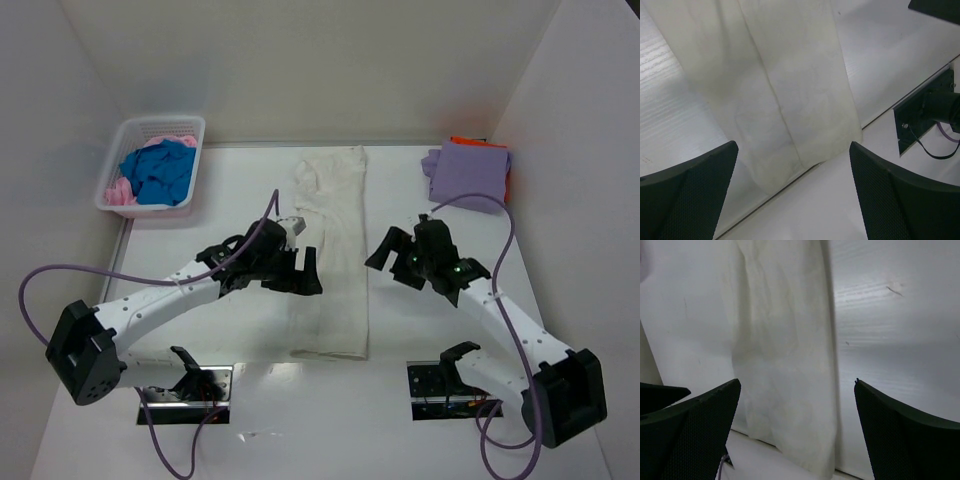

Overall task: Fold and stack the t-shirts
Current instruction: Rotate the tshirt 90 degrees, then grab the bottom of the folded rectangular tshirt with both arms

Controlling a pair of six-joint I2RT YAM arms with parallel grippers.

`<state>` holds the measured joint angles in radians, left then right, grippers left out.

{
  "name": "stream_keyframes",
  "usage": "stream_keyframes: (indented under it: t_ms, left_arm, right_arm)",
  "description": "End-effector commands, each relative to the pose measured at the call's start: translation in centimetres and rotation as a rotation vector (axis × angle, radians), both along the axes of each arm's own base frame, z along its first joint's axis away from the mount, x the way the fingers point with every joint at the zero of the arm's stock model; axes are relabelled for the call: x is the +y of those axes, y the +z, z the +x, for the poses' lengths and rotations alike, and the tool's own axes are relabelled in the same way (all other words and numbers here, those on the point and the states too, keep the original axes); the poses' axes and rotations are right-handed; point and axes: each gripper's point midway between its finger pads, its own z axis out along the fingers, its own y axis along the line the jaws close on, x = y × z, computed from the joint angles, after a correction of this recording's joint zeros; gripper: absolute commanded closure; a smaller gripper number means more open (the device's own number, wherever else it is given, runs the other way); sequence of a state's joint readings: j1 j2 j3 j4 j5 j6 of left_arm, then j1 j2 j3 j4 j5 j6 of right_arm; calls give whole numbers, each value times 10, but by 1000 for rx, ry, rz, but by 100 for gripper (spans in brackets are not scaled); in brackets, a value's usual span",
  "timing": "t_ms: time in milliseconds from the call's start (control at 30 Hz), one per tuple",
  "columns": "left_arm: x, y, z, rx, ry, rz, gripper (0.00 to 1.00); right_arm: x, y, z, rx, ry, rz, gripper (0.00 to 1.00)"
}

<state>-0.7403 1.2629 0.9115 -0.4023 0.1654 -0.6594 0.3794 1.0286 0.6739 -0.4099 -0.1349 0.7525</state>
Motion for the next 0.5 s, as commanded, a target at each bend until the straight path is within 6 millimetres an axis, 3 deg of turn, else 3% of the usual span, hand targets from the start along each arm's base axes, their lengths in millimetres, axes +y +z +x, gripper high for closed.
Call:
stream_keyframes:
  t_ms: [0,100,233,467]
  left_arm:
    - [-2,1,-3,34,31,-32,0]
    - [5,-14,-12,94,58,-7,0]
    - [11,-33,-32,195,80,-9,0]
    - [19,-45,-60,297,87,3,0]
  right_arm:
    - [-2,-4,-18,29,-48,57,0]
    - [-1,-8,-36,50,-23,64,0]
    - [8,-29,-71,143,48,73,0]
    - [2,-55,-115,258,86,66,3]
